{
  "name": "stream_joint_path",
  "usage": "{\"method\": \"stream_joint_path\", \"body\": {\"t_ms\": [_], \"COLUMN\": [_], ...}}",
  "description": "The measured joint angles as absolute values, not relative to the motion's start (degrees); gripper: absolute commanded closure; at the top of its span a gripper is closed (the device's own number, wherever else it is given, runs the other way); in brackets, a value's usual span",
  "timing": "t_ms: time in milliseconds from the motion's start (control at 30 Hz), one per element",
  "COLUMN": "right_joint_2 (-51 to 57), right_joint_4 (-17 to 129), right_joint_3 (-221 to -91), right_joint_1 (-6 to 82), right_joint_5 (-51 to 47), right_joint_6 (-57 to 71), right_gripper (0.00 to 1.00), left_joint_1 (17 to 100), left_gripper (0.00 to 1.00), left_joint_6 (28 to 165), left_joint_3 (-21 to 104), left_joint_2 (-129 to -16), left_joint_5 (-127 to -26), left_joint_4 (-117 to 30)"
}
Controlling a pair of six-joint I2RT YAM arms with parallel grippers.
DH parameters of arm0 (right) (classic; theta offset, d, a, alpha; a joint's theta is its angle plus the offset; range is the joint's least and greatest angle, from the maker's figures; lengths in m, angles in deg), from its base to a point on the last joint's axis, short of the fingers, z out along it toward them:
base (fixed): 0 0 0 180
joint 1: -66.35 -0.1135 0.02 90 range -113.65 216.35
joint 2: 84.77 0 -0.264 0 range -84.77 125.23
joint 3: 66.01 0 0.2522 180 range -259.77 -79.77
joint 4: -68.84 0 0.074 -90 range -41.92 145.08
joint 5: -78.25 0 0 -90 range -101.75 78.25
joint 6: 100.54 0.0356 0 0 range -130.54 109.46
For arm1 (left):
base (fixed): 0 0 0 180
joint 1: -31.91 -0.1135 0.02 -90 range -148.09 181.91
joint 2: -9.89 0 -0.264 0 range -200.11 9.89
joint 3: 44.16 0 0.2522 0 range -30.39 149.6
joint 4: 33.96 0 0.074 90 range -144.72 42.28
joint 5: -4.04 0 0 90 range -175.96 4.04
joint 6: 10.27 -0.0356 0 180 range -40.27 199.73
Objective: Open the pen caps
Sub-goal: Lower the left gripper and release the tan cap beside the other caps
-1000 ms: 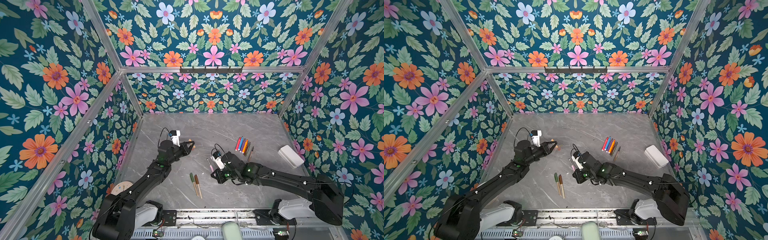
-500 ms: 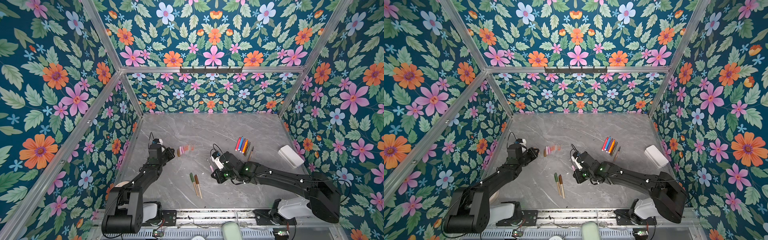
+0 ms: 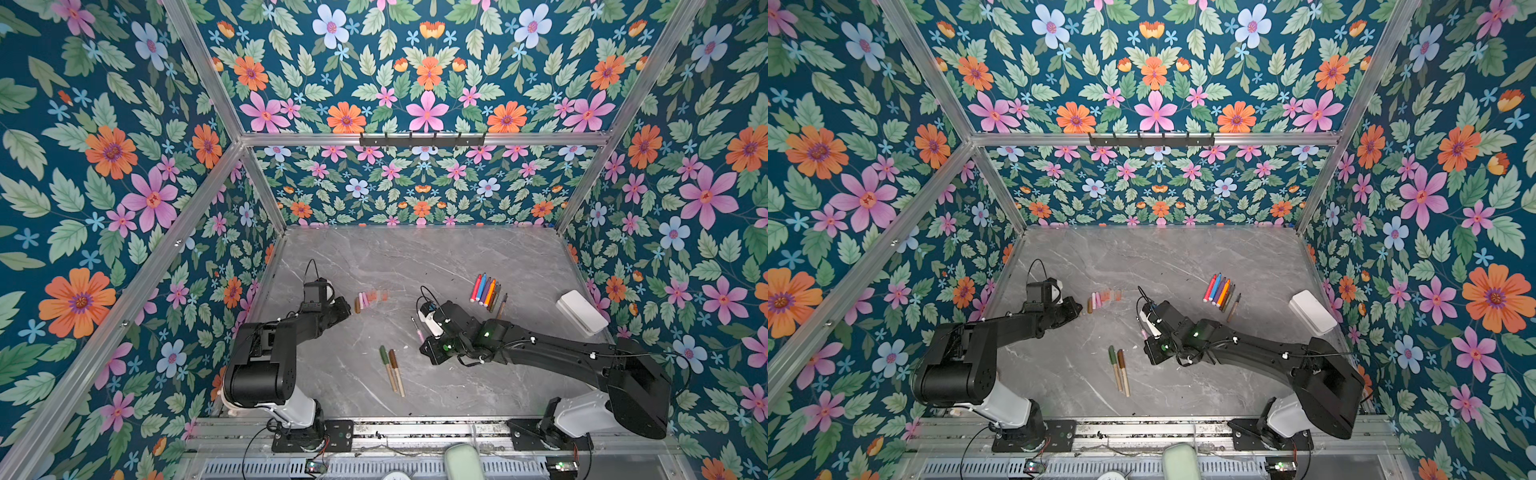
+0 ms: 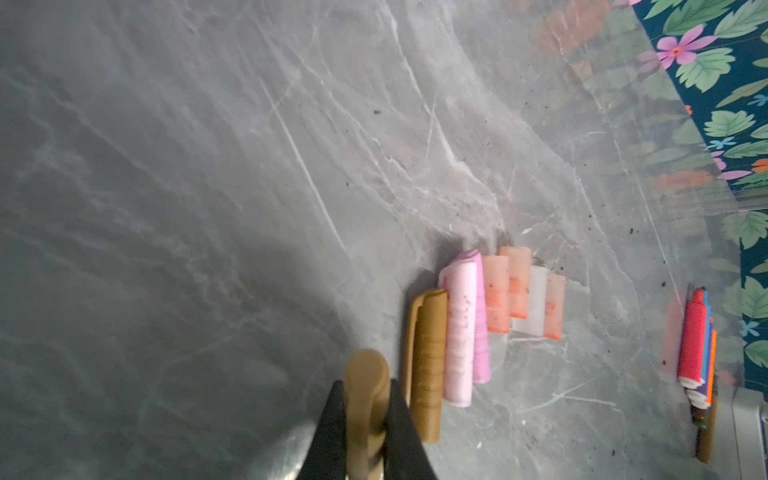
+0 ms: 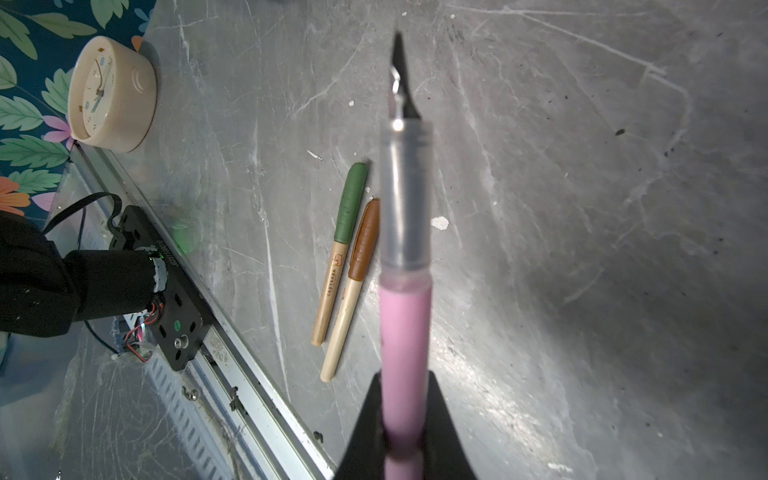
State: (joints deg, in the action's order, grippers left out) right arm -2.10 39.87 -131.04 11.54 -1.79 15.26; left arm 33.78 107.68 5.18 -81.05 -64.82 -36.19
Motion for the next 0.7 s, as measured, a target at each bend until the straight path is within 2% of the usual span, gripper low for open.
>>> {"method": "stream_joint_path", "body": {"t_ms": [333, 700], "right_joint_2": [-1.27, -1.31], "right_joint_4": [39.41, 39.31], "right_joint_3": [-131.52, -131.43], "right_joint_1": [11.5, 11.48], "right_joint_5": [-1.64, -1.61], "right_joint_6": [14.78, 14.36], "right_gripper": [1.0, 1.0], "left_joint_1": [33.78, 33.78], "left_gripper": [0.78, 0.66], "left_joint_6": [106.8, 106.72], "left_joint_3": [6.51, 6.6], "left_joint_2": [-84.02, -82.82], "left_joint_5": [-62.61, -62.5], "left_joint_4": [-34.01, -35.6]}}
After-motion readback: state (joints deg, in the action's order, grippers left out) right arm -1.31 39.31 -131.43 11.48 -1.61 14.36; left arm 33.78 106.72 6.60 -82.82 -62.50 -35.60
